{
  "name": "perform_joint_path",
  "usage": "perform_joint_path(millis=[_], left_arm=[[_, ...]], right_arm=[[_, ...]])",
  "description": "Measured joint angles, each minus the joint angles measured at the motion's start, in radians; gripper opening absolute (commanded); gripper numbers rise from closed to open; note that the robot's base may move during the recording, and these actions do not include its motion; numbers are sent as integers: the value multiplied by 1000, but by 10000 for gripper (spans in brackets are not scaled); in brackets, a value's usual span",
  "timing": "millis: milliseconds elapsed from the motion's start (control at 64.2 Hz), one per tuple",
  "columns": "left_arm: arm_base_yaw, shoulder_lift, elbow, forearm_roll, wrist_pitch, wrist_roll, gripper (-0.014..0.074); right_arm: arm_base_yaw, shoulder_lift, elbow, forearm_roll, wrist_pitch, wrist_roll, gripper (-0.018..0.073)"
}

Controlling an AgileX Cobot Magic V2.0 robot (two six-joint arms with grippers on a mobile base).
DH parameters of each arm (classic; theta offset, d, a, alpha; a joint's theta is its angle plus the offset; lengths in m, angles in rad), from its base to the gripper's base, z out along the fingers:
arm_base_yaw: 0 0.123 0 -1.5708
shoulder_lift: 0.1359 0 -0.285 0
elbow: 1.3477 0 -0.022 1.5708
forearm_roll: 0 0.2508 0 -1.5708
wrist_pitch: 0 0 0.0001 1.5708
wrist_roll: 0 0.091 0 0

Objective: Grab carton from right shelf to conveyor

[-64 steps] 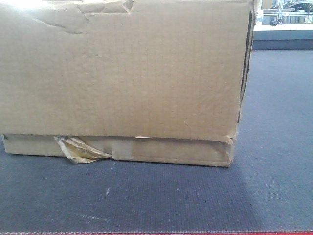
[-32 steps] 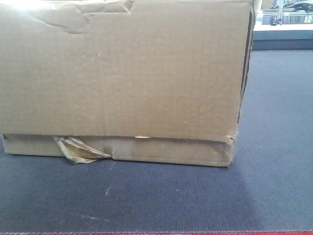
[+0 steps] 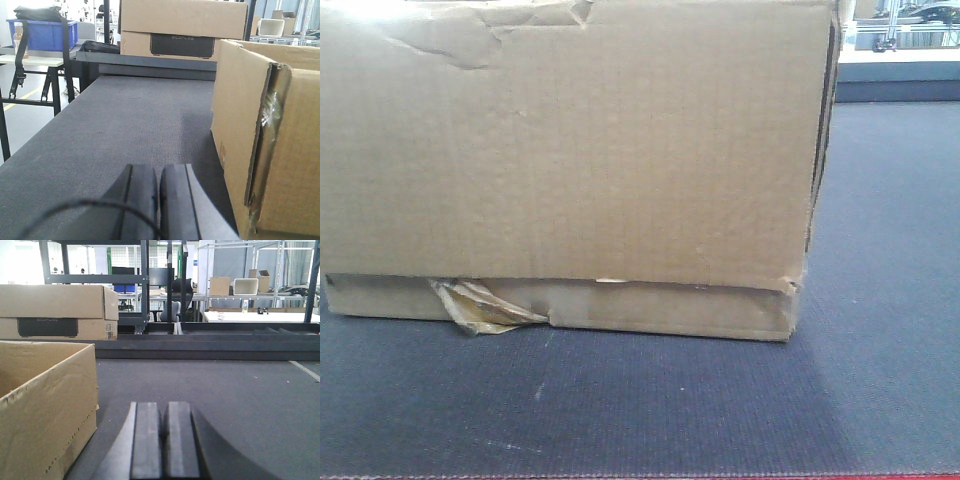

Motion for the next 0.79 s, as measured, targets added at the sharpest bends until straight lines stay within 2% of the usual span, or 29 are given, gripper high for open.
perform_joint_path(millis=[576,794], left_arm=[[0,0,0,0,-1,0,15],[0,0,0,0,-1,0,15]], right_arm=[[-11,0,8,10,0,-1,-73],[-61,0,99,91,-31,-90,-73]])
